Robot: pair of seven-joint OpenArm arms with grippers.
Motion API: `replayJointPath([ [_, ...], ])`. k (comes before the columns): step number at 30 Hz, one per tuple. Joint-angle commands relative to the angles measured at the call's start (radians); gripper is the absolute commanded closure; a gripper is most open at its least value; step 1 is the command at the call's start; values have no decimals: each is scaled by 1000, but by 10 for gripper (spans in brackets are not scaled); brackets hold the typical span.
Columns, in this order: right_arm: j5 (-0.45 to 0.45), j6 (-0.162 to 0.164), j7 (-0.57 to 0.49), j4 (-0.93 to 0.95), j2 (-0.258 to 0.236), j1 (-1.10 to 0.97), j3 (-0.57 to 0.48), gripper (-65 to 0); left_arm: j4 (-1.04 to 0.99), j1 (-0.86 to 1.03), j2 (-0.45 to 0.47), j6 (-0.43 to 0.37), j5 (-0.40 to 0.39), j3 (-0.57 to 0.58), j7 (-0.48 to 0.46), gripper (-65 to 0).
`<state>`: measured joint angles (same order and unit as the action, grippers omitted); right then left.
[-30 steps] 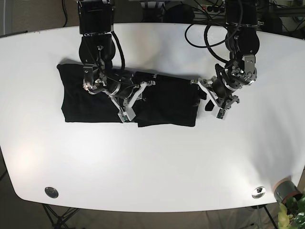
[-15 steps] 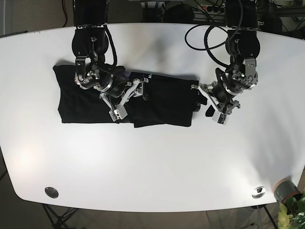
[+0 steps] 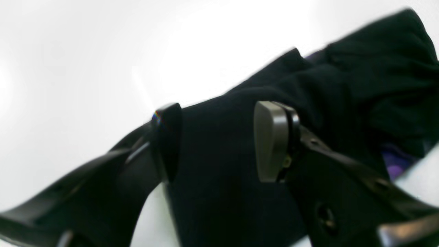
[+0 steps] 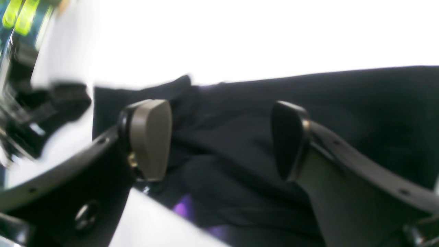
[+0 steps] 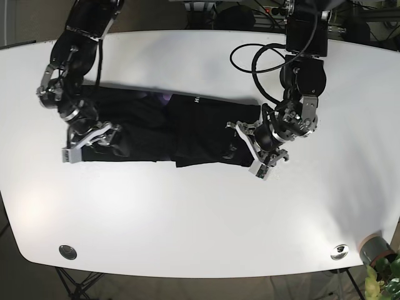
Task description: Fold the T-shirt properly
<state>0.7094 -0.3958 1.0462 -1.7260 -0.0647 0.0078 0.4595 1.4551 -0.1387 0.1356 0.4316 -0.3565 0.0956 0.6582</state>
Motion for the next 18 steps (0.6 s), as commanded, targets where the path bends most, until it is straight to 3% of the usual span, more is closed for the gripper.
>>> replayJointPath([
  [1, 105, -7, -7, 80, -88, 25, 84, -438, -58, -48, 8, -1, -8, -1, -24, -301],
  [5, 174, -5, -7, 203, -174, 39, 163, -438, -178, -94, 6, -1, -14, -3, -58, -300],
  [12, 174, -9, -11, 380, -272, 67, 223, -438, -301, -108, 12, 2, -9, 3, -142, -303],
  [15, 174, -55, -11, 462, -295, 73, 223, -438, -291, -109, 14, 2, -14, 3, -137, -301],
  [18, 174, -76, -14, 502, -294, 74, 223, -438, -235, -101, 14, 2, -14, -3, -136, -300],
])
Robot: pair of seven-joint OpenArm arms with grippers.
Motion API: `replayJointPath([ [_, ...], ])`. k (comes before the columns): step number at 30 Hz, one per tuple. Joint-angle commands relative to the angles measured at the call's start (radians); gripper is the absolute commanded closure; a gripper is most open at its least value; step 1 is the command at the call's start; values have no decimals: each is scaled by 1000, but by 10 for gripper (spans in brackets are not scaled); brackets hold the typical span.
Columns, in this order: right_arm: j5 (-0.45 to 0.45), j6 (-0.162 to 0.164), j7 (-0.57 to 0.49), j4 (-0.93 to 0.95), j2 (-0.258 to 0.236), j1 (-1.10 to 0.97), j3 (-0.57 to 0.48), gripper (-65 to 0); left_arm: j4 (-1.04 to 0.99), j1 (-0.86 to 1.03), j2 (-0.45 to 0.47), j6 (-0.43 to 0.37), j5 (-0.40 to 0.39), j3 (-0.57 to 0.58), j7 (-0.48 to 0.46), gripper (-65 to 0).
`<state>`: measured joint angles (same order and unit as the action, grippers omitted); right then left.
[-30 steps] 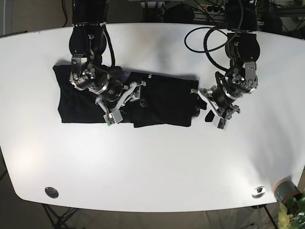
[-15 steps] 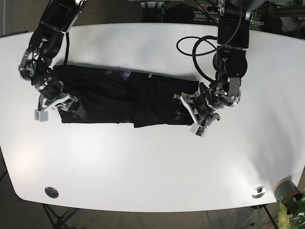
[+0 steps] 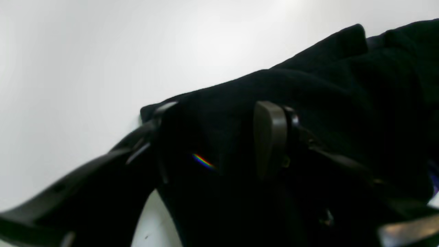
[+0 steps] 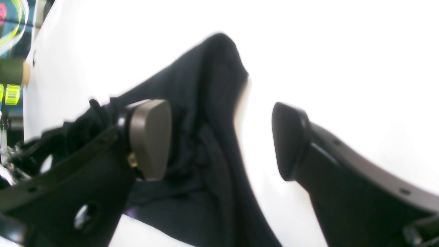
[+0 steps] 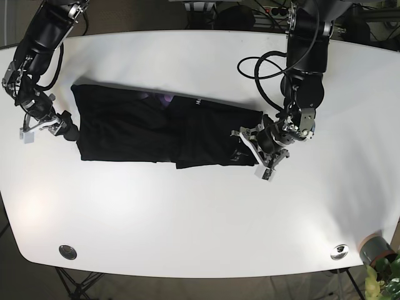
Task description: Fold the T-shirt properly
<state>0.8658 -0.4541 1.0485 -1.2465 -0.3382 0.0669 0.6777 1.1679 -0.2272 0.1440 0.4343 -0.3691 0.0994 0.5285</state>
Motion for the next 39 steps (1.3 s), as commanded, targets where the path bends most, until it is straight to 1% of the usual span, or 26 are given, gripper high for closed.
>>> replayJointPath([
  [1, 16, -22, -23, 27, -17, 14, 4, -438, 96, -11, 7, -1, -1, -8, -5, -300],
  [4, 16, -25, -43, 29, -14, 6, -3, -438, 198, 16, 27, -1, -1, -10, 5, -300],
  [8, 16, -62, -50, 32, -12, 4, -57, -436, 291, 36, 41, -1, -1, -10, 54, -300],
  [10, 16, -67, -50, 32, 1, 4, -66, -434, 292, 36, 41, -1, -1, -10, 63, -300],
  [11, 16, -67, -50, 32, 14, 4, -68, -434, 292, 41, 41, -1, -1, -10, 63, -300],
  [14, 16, -67, -50, 32, 23, 4, -68, -438, 286, 62, 42, -1, 5, -10, 60, -300],
  [16, 16, -67, -50, 32, 43, 6, -71, -438, 260, 65, 42, -1, 5, -10, 60, -300],
  [18, 16, -67, -50, 32, 54, 7, -89, -438, 232, 65, 42, -1, 5, -10, 60, -300],
  [20, 16, -67, -50, 32, 54, 11, -120, -438, 198, 65, 42, -1, 5, -10, 60, -300],
  [24, 14, -67, -92, 32, 58, 6, -177, -434, 123, 62, 39, -1, 5, -8, 58, -300],
  [26, 14, -59, -99, 32, 60, 6, -204, -431, 114, 64, 39, -1, 3, -7, 57, -300],
  [31, 14, -59, -101, 32, 63, 4, -204, -420, 111, 65, 39, -1, 3, -3, 57, -300],
  [32, 14, -59, -103, 32, 63, 4, -204, -395, 109, 65, 41, -1, 5, -2, 57, -300],
  [33, 14, -59, -112, 32, 63, 4, -206, -350, 106, 65, 41, -1, 5, -2, 57, -300],
  [35, 14, -59, -130, 32, 58, 4, -210, -235, 105, 65, 41, -1, 5, -2, 57, -300],
  [37, 14, -56, -139, 32, 54, 4, -221, -44, 105, 65, 41, -1, 5, -2, 57, -300],
  [38, 14, -56, -139, 32, 54, 6, -221, -6, 105, 65, 41, -1, 5, -2, 57, -300],
  [39, 14, -56, -139, 29, 54, 6, -221, -21, 105, 65, 39, -1, 5, -2, 57, -300],
])
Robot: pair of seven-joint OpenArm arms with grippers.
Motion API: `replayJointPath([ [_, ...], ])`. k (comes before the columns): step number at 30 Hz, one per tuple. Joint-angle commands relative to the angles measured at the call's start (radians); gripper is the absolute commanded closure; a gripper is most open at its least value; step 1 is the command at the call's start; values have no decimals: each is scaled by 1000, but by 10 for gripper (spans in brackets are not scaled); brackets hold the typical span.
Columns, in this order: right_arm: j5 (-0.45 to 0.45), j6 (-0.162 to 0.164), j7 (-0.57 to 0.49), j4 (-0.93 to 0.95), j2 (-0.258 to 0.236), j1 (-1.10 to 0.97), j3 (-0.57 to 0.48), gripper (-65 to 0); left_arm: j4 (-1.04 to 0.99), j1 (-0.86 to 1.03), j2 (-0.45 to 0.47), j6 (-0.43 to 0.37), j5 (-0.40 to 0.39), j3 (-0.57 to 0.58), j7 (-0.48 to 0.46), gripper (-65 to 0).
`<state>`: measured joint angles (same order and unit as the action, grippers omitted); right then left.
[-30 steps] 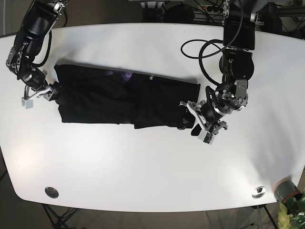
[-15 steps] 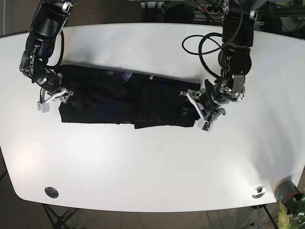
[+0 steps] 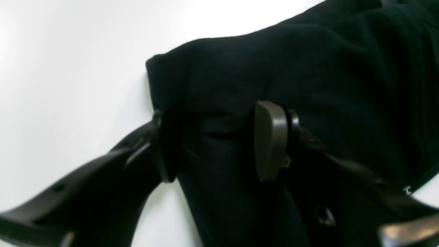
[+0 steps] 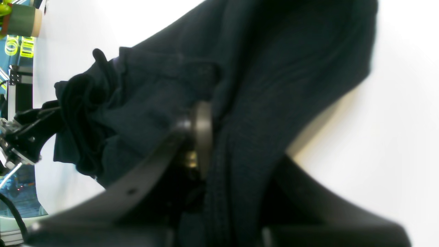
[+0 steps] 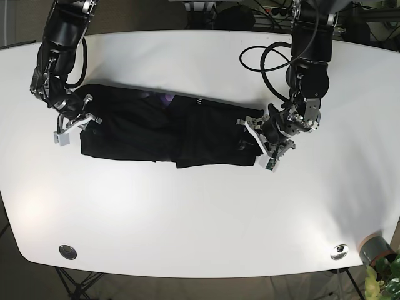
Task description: Fold the T-shirt properly
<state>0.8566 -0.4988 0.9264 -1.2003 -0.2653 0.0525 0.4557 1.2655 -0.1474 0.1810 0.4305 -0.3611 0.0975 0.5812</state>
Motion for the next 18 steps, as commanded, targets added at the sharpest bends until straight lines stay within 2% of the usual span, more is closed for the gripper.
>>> replayJointPath([
  [1, 23, -11, -17, -20, -19, 20, 1, -40, 9, -14, 1, 3, -3, 0, 4, -300],
  [5, 23, -4, -16, -92, -21, 5, 1, -17, 10, -14, -2, 3, -3, 1, 7, -300],
  [7, 23, 35, -16, -166, -21, -21, 1, -19, 10, -14, -4, 3, -3, 1, 7, -300],
  [10, 23, 111, -14, -310, -21, -61, -2, -19, 10, -14, -31, 3, -3, 1, 7, -301],
  [13, 23, 147, -14, -408, -19, -81, -50, -19, 9, -14, -53, 3, -2, 1, 7, -301],
  [18, 23, 179, -14, -510, -16, -82, -136, -19, 4, -14, -94, 3, -2, 3, 7, -303],
])
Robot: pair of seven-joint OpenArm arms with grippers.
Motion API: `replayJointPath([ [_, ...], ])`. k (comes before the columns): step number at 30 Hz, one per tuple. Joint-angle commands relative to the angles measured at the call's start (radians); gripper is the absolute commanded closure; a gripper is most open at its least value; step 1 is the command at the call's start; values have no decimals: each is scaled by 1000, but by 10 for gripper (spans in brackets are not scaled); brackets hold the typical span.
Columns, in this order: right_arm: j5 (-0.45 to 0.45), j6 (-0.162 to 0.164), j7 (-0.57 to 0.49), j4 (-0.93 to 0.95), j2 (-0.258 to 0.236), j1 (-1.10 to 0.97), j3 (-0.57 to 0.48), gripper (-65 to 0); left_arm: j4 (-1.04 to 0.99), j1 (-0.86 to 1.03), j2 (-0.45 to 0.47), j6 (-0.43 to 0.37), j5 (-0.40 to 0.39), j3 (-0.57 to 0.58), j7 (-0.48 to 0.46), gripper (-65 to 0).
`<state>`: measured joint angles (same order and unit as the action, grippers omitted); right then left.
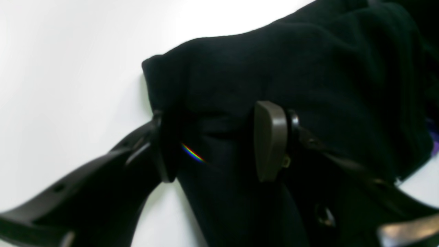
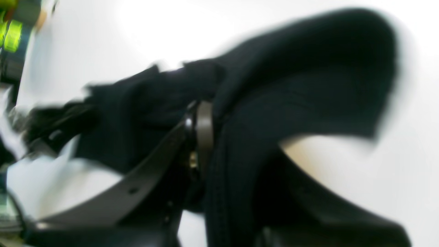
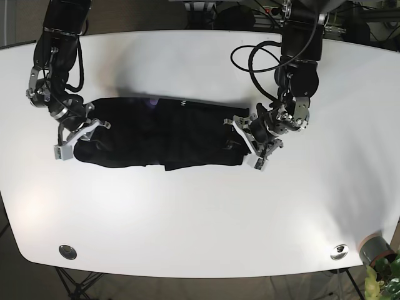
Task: Fold the T-shirt properly
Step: 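Fold the strip end with the right gripper toward the left gripper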
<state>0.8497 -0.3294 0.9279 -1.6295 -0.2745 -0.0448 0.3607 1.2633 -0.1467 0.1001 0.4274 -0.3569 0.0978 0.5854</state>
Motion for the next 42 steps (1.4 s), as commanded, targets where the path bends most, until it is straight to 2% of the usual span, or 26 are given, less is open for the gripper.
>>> replayJointPath([
  [1, 30, 19, -16, -101, -2, 15, -68, -19, -1, -15, -23, 6, -6, 10, 3, -303],
  [6, 30, 68, -16, -186, 7, 21, -183, -19, -50, -20, -40, 3, -6, 59, 2, -301],
  [8, 30, 71, -16, -205, 44, 24, -213, -19, -61, -20, -49, 3, -8, 64, 2, -300],
  [12, 27, 69, -16, -200, 85, 52, -286, -19, -67, -20, -49, 3, -8, 66, 2, -300],
  [14, -10, 69, -17, -199, 94, 64, -326, -19, -67, -18, -49, 3, -8, 66, 2, -300],
  [16, -76, 71, -20, -199, 126, 70, -360, -19, -67, -17, -49, 3, -8, 67, 2, -300],
  [19, -169, 69, -20, -196, 185, 93, -378, -21, -67, -15, -46, 3, -8, 67, 2, -300],
  [27, -402, 62, -33, -156, 264, 113, -427, -25, -67, -15, -44, 3, -8, 67, 2, -300],
  [32, -433, 62, -99, -87, 271, 127, -447, -27, -67, -15, -44, 3, -8, 66, 2, -300],
  [36, -436, 62, -111, -59, 271, 130, -447, -27, -67, -15, -46, 3, -8, 66, 2, -300],
  [38, -438, 62, -114, -54, 271, 130, -447, -44, -67, -15, -46, 3, -8, 66, 2, -300],
  [40, -438, 62, -114, -54, 272, 130, -447, -114, -67, -17, -46, 3, -8, 64, 2, -300],
  [42, -439, 62, -114, -54, 274, 130, -447, -211, -67, -17, -47, 3, -8, 64, 2, -300],
])
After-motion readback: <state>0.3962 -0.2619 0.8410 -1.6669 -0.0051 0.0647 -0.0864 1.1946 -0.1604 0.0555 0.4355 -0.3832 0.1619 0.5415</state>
